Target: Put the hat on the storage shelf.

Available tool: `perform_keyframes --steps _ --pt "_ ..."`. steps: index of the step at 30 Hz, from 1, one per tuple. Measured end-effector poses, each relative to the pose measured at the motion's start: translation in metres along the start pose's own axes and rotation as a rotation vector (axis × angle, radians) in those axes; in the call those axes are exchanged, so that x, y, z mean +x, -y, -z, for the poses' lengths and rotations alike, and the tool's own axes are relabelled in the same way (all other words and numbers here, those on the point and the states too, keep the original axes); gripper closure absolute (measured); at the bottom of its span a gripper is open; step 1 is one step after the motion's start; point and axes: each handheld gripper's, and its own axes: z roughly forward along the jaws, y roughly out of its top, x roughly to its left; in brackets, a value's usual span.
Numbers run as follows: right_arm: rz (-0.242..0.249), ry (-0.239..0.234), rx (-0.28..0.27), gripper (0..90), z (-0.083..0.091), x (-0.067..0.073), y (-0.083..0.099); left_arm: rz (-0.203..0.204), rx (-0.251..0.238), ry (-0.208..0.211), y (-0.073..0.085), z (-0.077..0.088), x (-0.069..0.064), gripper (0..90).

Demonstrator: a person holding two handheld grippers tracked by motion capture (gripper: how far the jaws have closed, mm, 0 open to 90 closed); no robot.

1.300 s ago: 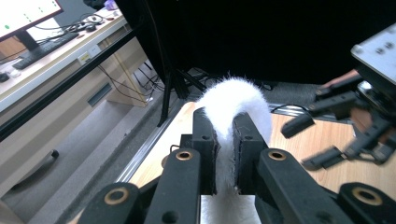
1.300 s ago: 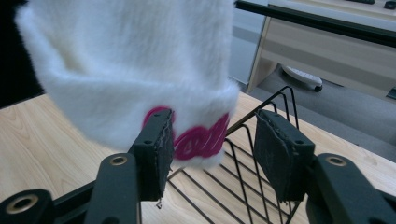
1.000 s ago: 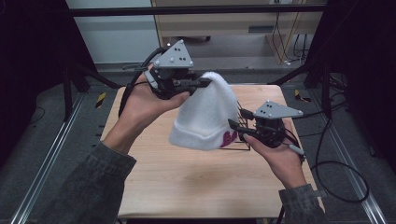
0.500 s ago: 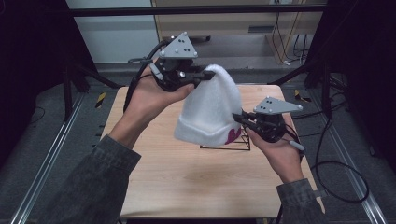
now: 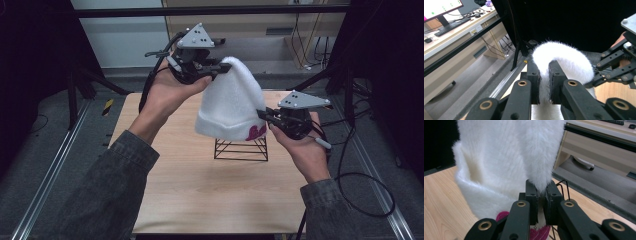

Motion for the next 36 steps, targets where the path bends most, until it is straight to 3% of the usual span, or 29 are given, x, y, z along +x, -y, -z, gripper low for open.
perform_keyframes --steps 5,8,13,22,28,36 --pt "0.004 -0.001 0.000 83.5 0.000 0.004 -0.001 0.008 -0.008 -0.017 -0.002 -0.005 0.002 81.8" --pt "0.000 0.001 0.007 83.5 -0.004 0.000 -0.003 0.038 -0.015 -0.023 -0.001 -0.012 0.009 81.8" --pt "-0.001 0.012 -0.009 83.7 -0.006 -0.008 -0.005 0.049 -0.026 -0.022 0.001 -0.019 0.016 81.8" --pt "-0.019 0.041 -0.020 83.7 -0.007 -0.015 -0.001 0.065 -0.033 -0.045 0.000 -0.030 0.015 81.8" --pt "-0.044 0.060 -0.030 83.7 -0.012 -0.025 0.000 0.079 -0.038 -0.044 -0.001 -0.044 0.022 81.8" --pt "-0.081 0.072 -0.004 83.7 -0.021 -0.046 0.005 0.092 -0.024 -0.052 -0.001 -0.067 0.030 81.8"
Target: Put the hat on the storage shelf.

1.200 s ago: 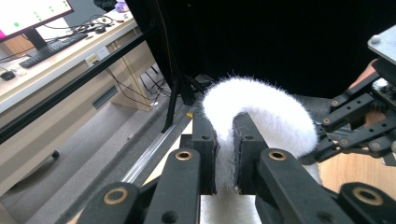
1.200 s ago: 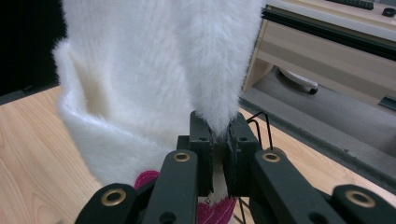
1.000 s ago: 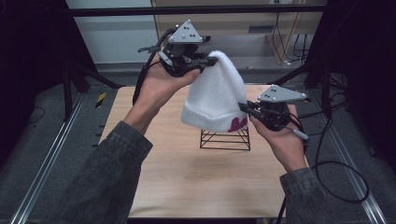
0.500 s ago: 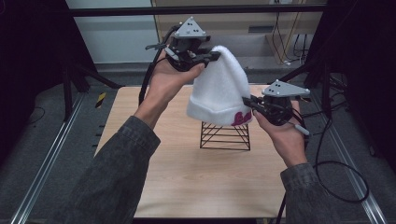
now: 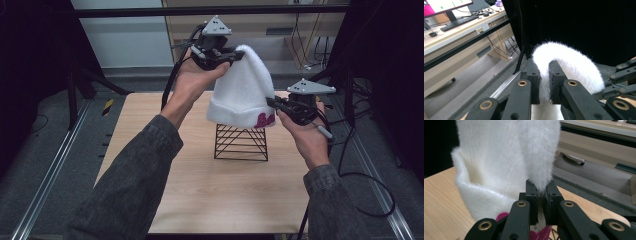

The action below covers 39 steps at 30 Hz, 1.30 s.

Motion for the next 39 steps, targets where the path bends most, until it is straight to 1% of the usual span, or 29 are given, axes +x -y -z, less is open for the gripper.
perform_keyframes --steps 2,4,6,8,12,14,16,18,20,22,24,26,29,32,35,38,39 --pt "-0.006 0.001 -0.004 83.7 -0.001 -0.002 -0.001 0.023 -0.001 0.002 -0.001 -0.003 0.004 81.8" --pt "-0.009 0.003 -0.009 83.7 -0.001 -0.003 -0.002 0.030 -0.012 0.003 -0.001 -0.004 0.004 81.8" --pt "-0.002 0.008 -0.006 83.7 -0.003 -0.003 -0.003 0.009 -0.011 -0.014 -0.002 -0.006 0.003 81.8" --pt "-0.004 0.013 -0.005 83.7 -0.009 -0.004 -0.003 0.013 -0.010 -0.008 0.000 -0.008 0.004 81.8" --pt "0.004 0.007 0.033 83.7 -0.021 -0.005 0.002 0.023 0.002 -0.005 0.009 -0.013 0.004 81.8" --pt "0.006 0.010 0.039 83.7 -0.024 -0.006 0.004 0.030 0.000 -0.006 0.013 -0.014 0.004 81.8" --pt "0.004 0.013 0.040 83.7 -0.025 -0.006 0.006 0.039 0.002 -0.005 0.017 -0.015 0.005 81.8" --pt "0.004 0.019 0.049 83.8 -0.026 -0.007 0.009 0.039 0.005 -0.008 0.022 -0.016 0.005 81.8" --pt "0.001 0.015 0.059 83.8 -0.028 -0.007 0.014 0.046 0.012 -0.001 0.026 -0.018 0.004 81.8" --pt "0.009 0.019 0.071 83.7 -0.029 -0.006 0.017 0.050 0.016 0.006 0.031 -0.020 0.003 81.7" --pt "0.019 0.024 0.074 83.8 -0.030 -0.006 0.021 0.050 0.014 0.008 0.033 -0.020 0.000 81.8" --pt "0.013 0.021 0.083 83.8 -0.031 -0.007 0.023 0.047 0.018 0.013 0.036 -0.021 -0.002 81.8" --pt "0.015 0.018 0.095 83.8 -0.031 -0.007 0.029 0.031 0.034 0.013 0.039 -0.022 -0.005 81.8" --pt "0.029 0.017 0.097 83.7 -0.029 -0.004 0.032 0.033 0.033 0.019 0.043 -0.022 -0.007 81.8" --pt "0.033 0.020 0.107 83.7 -0.029 -0.003 0.036 0.039 0.041 0.025 0.049 -0.024 -0.008 81.7" --pt "0.040 0.023 0.129 83.7 -0.031 -0.003 0.043 0.050 0.044 0.035 0.057 -0.026 -0.011 81.7" --pt "0.045 0.026 0.137 83.7 -0.031 -0.003 0.045 0.043 0.049 0.036 0.058 -0.026 -0.012 81.7"
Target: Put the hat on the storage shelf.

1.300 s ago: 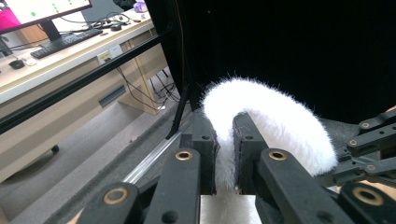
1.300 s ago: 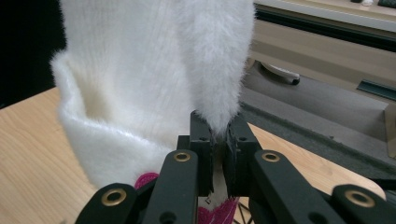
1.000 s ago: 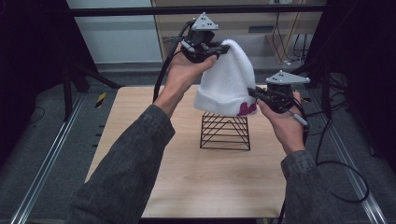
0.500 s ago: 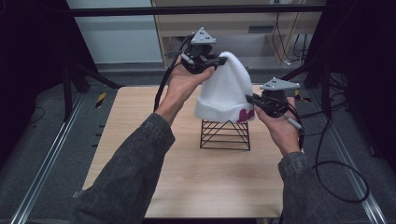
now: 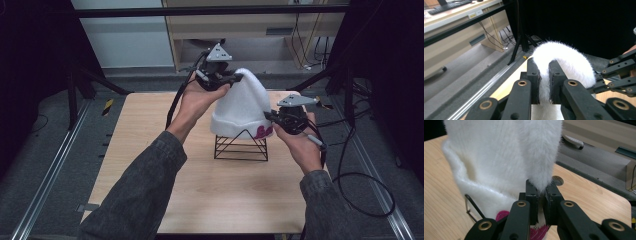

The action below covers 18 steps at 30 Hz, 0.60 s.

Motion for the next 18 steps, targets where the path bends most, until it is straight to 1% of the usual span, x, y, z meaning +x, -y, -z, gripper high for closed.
perform_keyframes --steps 5,9,10,12,15,16,18 --pt "-0.009 0.008 0.008 83.7 -0.001 -0.002 0.008 -0.014 0.025 0.003 0.005 -0.003 -0.004 81.7" --pt "-0.014 0.009 0.022 83.6 -0.004 -0.004 0.015 -0.006 0.040 0.005 0.010 -0.008 -0.003 81.6" --pt "-0.022 0.009 0.025 83.6 -0.005 -0.004 0.016 -0.003 0.040 0.006 0.011 -0.010 -0.003 81.6" --pt "-0.017 0.007 0.031 83.6 -0.007 -0.003 0.019 -0.001 0.042 0.014 0.014 -0.012 -0.004 81.6" --pt "-0.020 0.004 0.040 83.6 -0.007 -0.003 0.023 -0.008 0.049 0.018 0.016 -0.012 -0.006 81.6" --pt "-0.023 0.002 0.040 83.6 -0.006 -0.003 0.025 -0.012 0.054 0.014 0.018 -0.012 -0.006 81.6" --pt "-0.023 0.003 0.042 83.6 -0.006 -0.003 0.027 -0.007 0.058 0.014 0.020 -0.012 -0.006 81.6"
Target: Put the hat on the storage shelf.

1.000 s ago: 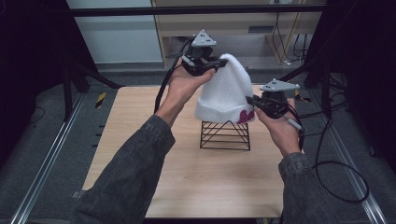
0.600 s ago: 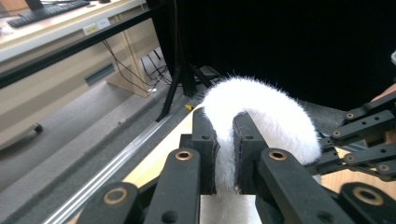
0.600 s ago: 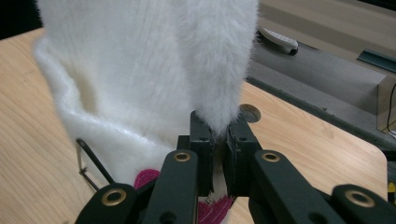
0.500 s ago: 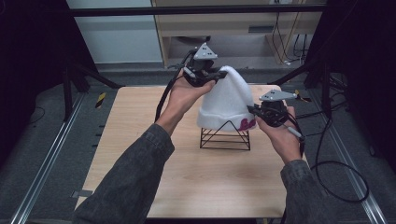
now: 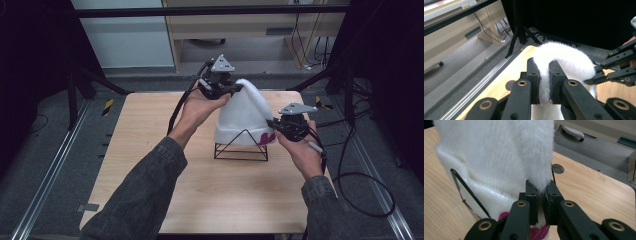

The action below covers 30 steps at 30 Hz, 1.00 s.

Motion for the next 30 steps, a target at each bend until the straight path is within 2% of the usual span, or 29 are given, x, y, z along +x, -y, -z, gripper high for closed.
perform_keyframes --steps 15,19,20,21,27,28,30 --pt "-0.016 0.002 0.025 83.5 -0.009 0.001 0.010 0.013 0.021 0.006 0.012 -0.010 0.001 81.5" --pt "-0.046 0.009 -0.013 83.5 -0.008 0.001 0.002 0.030 -0.002 -0.012 0.007 -0.006 0.007 81.5" --pt "-0.046 0.009 -0.013 83.5 -0.008 0.001 0.002 0.032 -0.010 -0.020 0.005 -0.005 0.010 81.5" --pt "-0.044 0.011 -0.036 83.5 -0.008 0.005 -0.003 0.039 -0.015 -0.032 0.003 -0.004 0.015 81.5" --pt "-0.048 0.007 -0.076 83.5 -0.011 0.011 -0.011 0.051 -0.033 -0.058 0.001 0.002 0.028 81.6" --pt "-0.072 -0.005 -0.095 83.5 -0.011 0.011 -0.013 0.057 -0.035 -0.062 0.000 0.003 0.031 81.6" --pt "-0.084 -0.005 -0.115 83.6 -0.009 0.011 -0.018 0.061 -0.048 -0.065 -0.002 0.004 0.035 81.5"
